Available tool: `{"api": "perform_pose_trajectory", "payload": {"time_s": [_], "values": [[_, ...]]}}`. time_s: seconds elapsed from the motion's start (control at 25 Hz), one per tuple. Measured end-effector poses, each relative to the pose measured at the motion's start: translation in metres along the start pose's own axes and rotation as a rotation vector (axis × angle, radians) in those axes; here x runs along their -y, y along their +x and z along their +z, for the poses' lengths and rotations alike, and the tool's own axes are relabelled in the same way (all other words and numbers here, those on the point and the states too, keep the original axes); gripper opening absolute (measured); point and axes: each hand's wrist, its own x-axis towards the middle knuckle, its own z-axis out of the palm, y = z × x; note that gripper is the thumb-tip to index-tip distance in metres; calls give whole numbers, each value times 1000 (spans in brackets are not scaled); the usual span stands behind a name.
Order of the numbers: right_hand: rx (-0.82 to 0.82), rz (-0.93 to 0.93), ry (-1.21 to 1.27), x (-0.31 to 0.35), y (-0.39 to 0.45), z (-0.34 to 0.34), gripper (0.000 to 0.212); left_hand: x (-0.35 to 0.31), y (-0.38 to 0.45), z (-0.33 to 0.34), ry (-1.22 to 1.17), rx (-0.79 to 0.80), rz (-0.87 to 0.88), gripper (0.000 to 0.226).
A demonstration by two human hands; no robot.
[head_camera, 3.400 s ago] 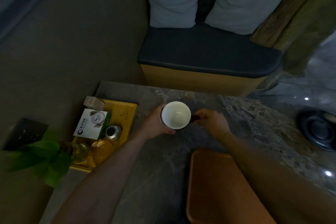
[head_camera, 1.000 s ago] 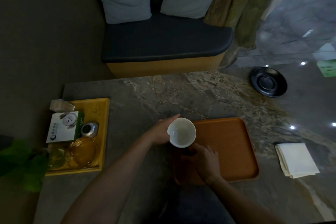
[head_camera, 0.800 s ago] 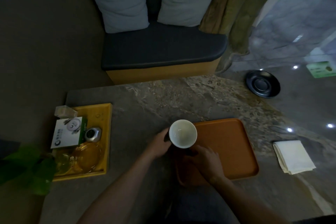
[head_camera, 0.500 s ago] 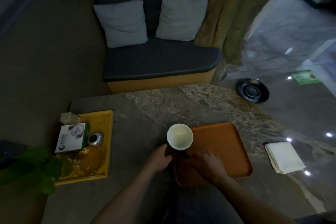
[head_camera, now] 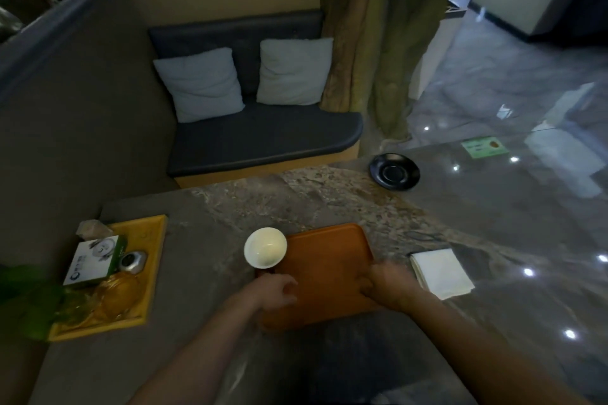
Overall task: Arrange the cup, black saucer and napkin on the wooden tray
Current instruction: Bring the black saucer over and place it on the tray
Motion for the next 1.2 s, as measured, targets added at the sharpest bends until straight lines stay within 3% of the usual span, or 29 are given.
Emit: {"api": "perform_pose_trajectory", "payload": {"time_s": [0.12,0.56,0.8,1.2], "values": [[-62,27,-16,-43,-25,-8,27,-38,5,-5,85,0,39,42],[-90,130,-24,-163,-67,-34,32,-140,37,-23,320,-49,121,50],[-115,188,-52,-193,-50,-41,29,-159,68,-41,486,-68,136,51],[4,290,14,-221,18,-52,27,-153,152,-83,490,-110,92,50]]}}
